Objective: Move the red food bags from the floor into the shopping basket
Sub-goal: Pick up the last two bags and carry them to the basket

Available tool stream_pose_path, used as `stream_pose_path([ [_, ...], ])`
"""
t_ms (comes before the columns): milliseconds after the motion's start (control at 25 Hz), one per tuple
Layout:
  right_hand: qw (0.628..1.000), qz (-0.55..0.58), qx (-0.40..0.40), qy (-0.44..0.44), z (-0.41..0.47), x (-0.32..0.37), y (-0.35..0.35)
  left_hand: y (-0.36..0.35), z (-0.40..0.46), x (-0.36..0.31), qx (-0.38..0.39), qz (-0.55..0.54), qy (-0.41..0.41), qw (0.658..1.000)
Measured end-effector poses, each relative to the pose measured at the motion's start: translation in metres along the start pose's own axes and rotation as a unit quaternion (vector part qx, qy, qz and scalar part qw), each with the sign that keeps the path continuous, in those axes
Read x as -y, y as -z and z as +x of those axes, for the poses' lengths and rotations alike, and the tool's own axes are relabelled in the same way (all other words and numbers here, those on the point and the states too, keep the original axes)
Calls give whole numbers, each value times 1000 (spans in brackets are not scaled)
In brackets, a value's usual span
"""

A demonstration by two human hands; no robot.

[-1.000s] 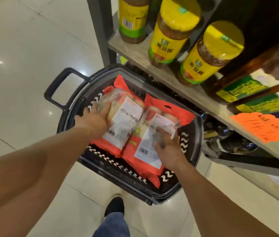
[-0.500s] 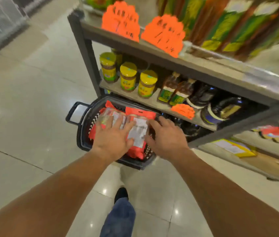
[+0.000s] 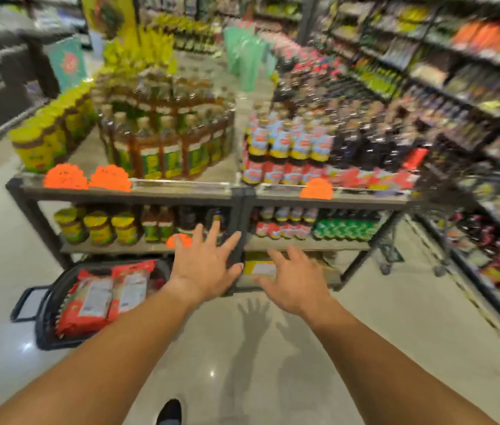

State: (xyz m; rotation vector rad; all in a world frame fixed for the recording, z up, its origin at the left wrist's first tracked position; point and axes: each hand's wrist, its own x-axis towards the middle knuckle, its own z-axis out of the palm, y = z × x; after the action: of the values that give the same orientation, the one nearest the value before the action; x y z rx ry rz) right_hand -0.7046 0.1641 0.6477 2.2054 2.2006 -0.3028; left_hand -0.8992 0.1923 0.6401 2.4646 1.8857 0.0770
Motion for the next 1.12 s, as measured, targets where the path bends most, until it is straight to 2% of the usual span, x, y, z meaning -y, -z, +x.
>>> stream_pose_path([
  [160, 994, 25, -19, -105, -72, -100, 52, 32, -5, -143, 15, 16, -103, 994],
  [280, 982, 33, -57, -177, -119, -186, 83, 47, 5, -257, -1, 14, -204, 979],
  [520, 920, 56, -58, -383, -219, -371, 90, 40, 20, -476, 8, 6, -362, 932],
  [680, 866, 57, -44, -496, -280, -470, 84, 17, 23, -632, 14, 1, -490, 872],
  [800, 820, 60, -33, -568, -332, -533, 83, 5, -4, -738, 33, 5, -585, 810],
  [1120, 679, 117, -57, -723, -475, -649, 60, -19, -84, -928, 37, 32, -731, 680],
])
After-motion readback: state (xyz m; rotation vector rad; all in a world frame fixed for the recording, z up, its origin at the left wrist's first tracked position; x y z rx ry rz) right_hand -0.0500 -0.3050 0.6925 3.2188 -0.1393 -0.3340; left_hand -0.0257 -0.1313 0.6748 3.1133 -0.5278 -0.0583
